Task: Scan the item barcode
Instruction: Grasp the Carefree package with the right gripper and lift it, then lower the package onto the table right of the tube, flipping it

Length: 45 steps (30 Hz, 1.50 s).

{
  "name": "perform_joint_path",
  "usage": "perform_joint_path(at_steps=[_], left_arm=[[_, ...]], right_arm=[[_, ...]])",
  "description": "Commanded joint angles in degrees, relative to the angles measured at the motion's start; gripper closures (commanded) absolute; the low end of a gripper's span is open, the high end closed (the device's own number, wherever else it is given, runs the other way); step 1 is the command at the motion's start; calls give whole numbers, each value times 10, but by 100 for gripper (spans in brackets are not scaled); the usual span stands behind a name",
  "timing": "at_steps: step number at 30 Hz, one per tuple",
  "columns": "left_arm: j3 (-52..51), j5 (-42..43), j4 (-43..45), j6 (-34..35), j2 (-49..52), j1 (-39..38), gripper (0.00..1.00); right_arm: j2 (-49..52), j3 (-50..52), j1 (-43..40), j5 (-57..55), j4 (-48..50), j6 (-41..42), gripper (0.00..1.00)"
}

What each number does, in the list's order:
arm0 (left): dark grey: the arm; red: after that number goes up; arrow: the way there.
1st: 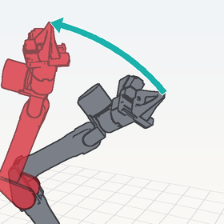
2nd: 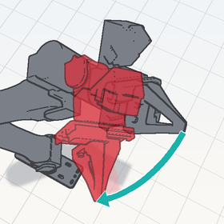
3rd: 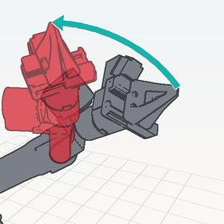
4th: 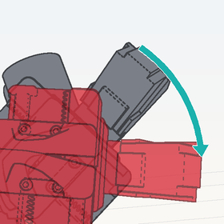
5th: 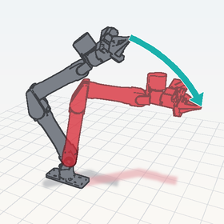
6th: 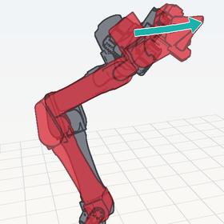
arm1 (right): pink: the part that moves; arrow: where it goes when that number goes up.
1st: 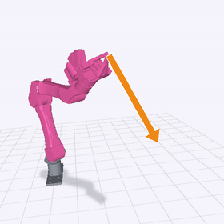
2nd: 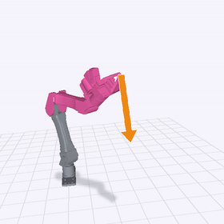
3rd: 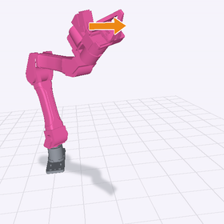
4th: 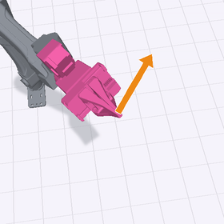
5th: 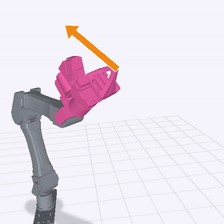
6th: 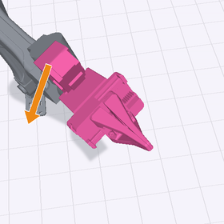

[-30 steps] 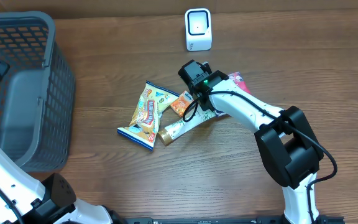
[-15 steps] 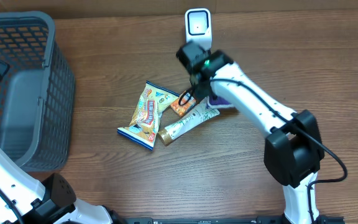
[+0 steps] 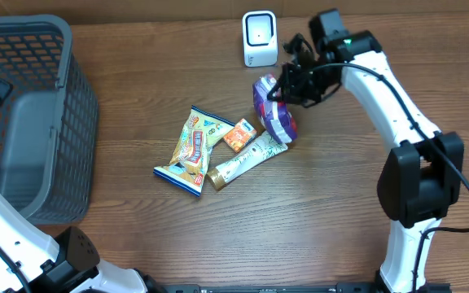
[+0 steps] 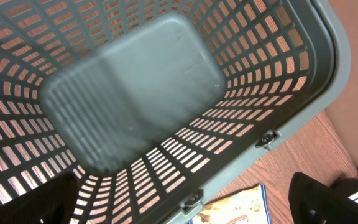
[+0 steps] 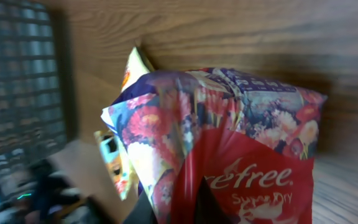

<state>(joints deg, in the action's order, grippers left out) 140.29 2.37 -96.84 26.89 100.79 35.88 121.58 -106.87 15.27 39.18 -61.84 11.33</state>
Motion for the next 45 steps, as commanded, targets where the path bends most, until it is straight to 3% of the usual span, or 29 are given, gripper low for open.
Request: perform_joint_path(at_steps=[1,3,8,10,12,15,23,27,30,33,37,40,45], left_arm=[[3,0,0,4,3,1,0],[3,0,0,4,3,1,1],[3,0,0,4,3,1,0],[3,0,0,4,3,1,0],[3,0,0,4,3,1,0],[3,0,0,4,3,1,0],[3,0,0,4,3,1,0],[3,0,0,4,3,1,0],[3,0,0,4,3,1,0],[3,0,0,4,3,1,0],[3,0,0,4,3,1,0],[3,0,0,4,3,1,0],[3,0,0,4,3,1,0]], right_arm=[[-5,68,-23,143,33,-3,96],[-5,101,-42,130,53,10,96],[-5,124,-78,-51,34,39,68],[-5,120,-89,-119,16,39,62],[-5,111,-98,-175,-5,39,47],[-6,80,-110,-247,-48,35,38],[-7,-34,-110,-236,-162,-32,23],[-7,-42,-98,-184,-177,-55,27],[-6,-27,-84,-185,-167,-56,44],[-6,18,-61,-186,-132,-51,73],[-6,84,-48,-217,-64,-2,74],[-6,133,-47,-252,-15,24,84],[-19,79,-59,-250,-66,21,77]])
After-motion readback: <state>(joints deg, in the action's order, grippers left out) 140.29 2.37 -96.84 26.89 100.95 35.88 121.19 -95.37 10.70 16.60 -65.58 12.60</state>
